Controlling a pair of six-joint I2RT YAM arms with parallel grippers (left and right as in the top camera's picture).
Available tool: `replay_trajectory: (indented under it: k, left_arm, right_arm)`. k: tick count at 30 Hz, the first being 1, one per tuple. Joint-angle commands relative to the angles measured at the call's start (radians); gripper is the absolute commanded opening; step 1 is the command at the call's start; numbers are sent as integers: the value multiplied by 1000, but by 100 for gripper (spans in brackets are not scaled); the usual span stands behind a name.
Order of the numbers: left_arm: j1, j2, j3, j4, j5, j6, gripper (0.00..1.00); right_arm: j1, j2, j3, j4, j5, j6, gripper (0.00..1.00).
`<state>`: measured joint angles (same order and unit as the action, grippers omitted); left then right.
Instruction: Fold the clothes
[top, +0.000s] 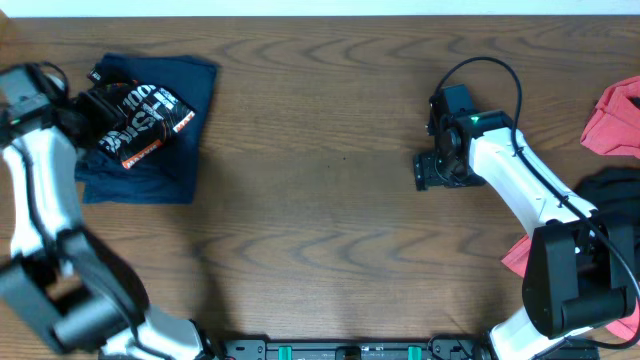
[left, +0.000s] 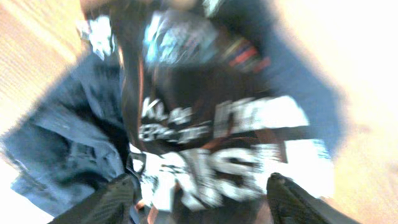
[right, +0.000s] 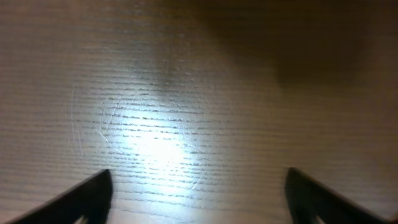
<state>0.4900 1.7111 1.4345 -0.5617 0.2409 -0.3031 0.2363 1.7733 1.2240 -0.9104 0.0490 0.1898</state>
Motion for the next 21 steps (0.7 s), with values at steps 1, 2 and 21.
replay_trajectory:
  k: [1,2,21]
  left_arm:
    - [-64,-127,11,1,21,77,79]
    - [-100,-151,11,0,20,114,80]
    - [-669,-148,10,-389,-82,299,98]
  right_arm:
    - [-9,-15,14,29,-59,-11,99]
    - [-9,-15,14,45,-86,-11,99]
    - [-208,-87,24,155,-211,3,99]
